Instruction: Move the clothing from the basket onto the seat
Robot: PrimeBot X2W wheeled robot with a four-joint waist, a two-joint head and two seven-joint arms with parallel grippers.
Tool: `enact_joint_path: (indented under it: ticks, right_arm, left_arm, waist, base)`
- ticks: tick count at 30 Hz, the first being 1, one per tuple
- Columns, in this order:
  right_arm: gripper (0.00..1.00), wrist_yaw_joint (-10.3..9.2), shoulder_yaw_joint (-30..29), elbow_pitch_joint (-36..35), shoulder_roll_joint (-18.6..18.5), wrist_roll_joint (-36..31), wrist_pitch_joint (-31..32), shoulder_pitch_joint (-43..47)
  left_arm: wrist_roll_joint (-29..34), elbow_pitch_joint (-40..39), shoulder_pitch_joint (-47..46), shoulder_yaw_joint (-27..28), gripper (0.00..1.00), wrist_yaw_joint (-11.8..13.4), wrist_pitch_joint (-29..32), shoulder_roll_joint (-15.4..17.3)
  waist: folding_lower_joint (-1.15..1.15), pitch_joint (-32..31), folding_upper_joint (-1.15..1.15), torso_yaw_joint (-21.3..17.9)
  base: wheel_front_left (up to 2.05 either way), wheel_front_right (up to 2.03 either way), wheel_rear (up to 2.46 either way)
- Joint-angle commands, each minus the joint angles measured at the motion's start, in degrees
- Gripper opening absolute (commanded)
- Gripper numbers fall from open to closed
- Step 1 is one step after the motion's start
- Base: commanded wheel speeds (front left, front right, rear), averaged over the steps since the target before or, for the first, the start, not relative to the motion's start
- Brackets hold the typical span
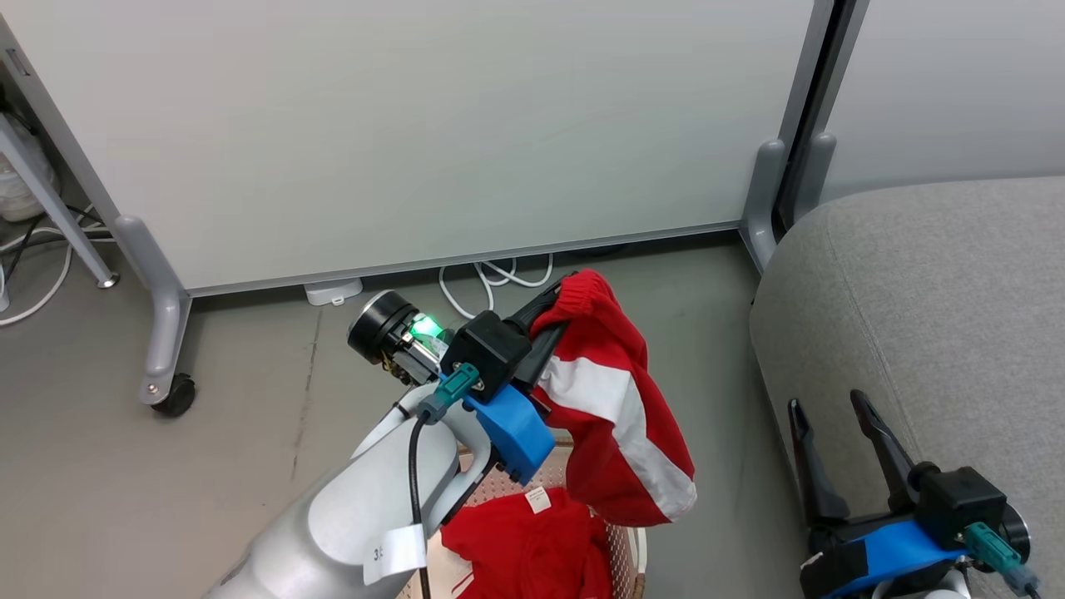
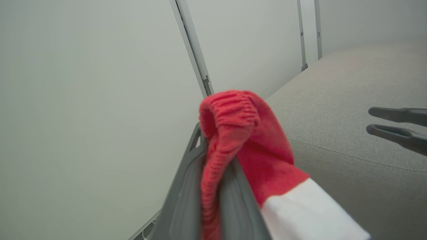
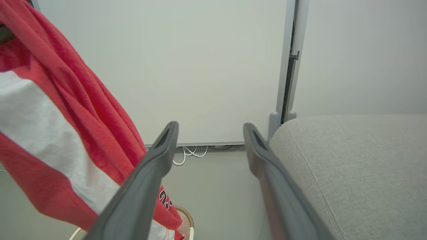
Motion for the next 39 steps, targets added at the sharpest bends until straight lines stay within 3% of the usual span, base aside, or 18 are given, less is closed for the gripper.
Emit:
enact_joint_path:
  ticks: [1, 8, 20, 26, 38, 39]
  right_arm:
    - [1.00, 0.01, 0.35, -0.50, 0.16, 0.50, -0.22, 0.28]
    - [1.00, 0.01, 4.79, -2.40, -0.62, 1.04, -0.22, -2.84]
    - [1.00, 0.01, 19.09, -3.51, -1.41, 3.34, -0.22, -12.47]
    - [1.00, 0.01, 22.72, 2.18, -1.59, 2.10, -0.21, -17.23]
    - [1.00, 0.01, 22.69, 16.36, -0.64, 0.00, -0.21, -23.71]
    - [0.44, 0.01, 22.71, 17.11, -0.52, 0.33, -0.21, -24.18]
  left_arm:
    - [0.22, -0.21, 0.32, 0.08, 0.00, -0.05, -0.17, 0.31]
    - [0.21, -0.03, 0.03, 0.18, 0.00, 0.39, -0.17, 0.47]
    - [0.87, -0.01, -1.42, -0.33, 0.00, 0.31, -0.16, -0.14]
    - [1.53, -0.56, -2.77, -0.82, 0.00, 0.01, -0.16, -1.20]
    - [3.12, -1.99, -4.29, -1.75, 0.00, -0.66, -0.17, -3.15]
    - [3.17, -2.06, -4.30, -1.75, 0.00, -0.71, -0.17, -3.21]
  waist:
    - [0.01, -0.07, -0.01, 0.11]
    - [0.01, 0.03, -0.01, 0.32]
    - [0.01, 2.11, -0.01, 1.26]
    - [0.01, 3.70, -0.01, 2.69]
    - [0.01, 5.27, -0.01, 4.80]
    - [0.01, 5.29, -0.01, 4.87]
  base:
    - [0.00, 0.00, 0.00]
    - [0.00, 0.00, 0.00]
    - [0.00, 0.00, 0.00]
    - [0.00, 0.00, 0.00]
    - [0.00, 0.00, 0.00]
    - [0.00, 0.00, 0.00]
